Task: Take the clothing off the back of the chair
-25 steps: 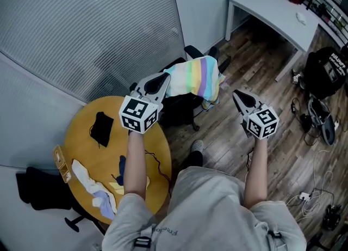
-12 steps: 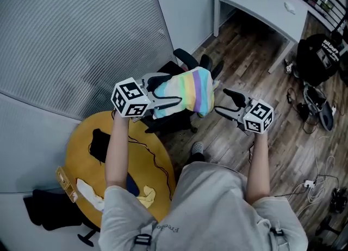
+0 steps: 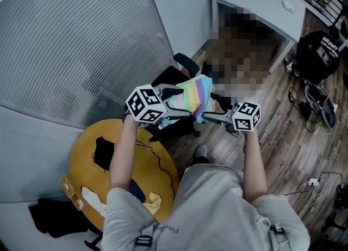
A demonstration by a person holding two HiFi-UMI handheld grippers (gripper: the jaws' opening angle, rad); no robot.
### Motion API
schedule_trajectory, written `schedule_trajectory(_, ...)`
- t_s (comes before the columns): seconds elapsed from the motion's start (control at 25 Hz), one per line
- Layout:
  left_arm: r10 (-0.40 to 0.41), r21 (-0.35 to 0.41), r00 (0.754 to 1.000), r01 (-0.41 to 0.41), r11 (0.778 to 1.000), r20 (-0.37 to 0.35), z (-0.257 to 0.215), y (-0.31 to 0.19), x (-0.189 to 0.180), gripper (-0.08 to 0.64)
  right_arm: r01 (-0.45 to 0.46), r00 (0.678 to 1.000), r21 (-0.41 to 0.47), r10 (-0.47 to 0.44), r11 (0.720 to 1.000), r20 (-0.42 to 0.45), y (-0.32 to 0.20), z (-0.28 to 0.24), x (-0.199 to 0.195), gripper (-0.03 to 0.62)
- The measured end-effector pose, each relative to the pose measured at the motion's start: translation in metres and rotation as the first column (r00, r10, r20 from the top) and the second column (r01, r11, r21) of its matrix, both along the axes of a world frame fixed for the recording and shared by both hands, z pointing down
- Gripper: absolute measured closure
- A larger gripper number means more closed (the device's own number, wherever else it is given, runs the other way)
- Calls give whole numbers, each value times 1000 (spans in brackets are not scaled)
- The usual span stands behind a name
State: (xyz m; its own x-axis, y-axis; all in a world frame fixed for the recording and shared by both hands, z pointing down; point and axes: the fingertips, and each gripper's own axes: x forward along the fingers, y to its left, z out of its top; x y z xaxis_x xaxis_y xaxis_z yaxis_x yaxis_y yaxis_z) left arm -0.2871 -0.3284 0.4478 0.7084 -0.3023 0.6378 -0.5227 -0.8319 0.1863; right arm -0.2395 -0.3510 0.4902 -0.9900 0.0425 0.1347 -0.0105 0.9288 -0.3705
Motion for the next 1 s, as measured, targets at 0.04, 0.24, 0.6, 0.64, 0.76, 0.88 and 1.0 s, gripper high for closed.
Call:
schedule_trajectory(0.04,3,1,1000,-3,1000,15,3,1,1,173,-16,1000,-19,16,1000,15,-2,1,-4,212)
schedule_trajectory(0.24,-4,51,990,-3,999,138,9,2,5,231,-80,997,-15,81,997,21,-8,3,-11,216)
schedule_trajectory(0.6,-129,169,954,84,982,273,4,-3,7,320,-203,979,43,203,978,5,-15,-6,12,506)
schedule_trajectory(0.64,-142,182,950,92,979,280,2,-2,7,328,-206,979,49,206,977,6,-14,-9,14,509)
schedule_trajectory(0.76,-191,216,951,139,966,243,-14,-2,10,369,-208,978,69,206,976,34,-9,-24,20,513)
schedule_trajectory(0.88,-265,245,949,219,944,170,-35,-6,11,474,-215,975,85,208,973,80,-5,-44,26,514)
schedule_trajectory(1.0,-321,276,936,274,921,142,-46,-6,9,488,-241,968,112,231,964,98,-1,-61,27,515)
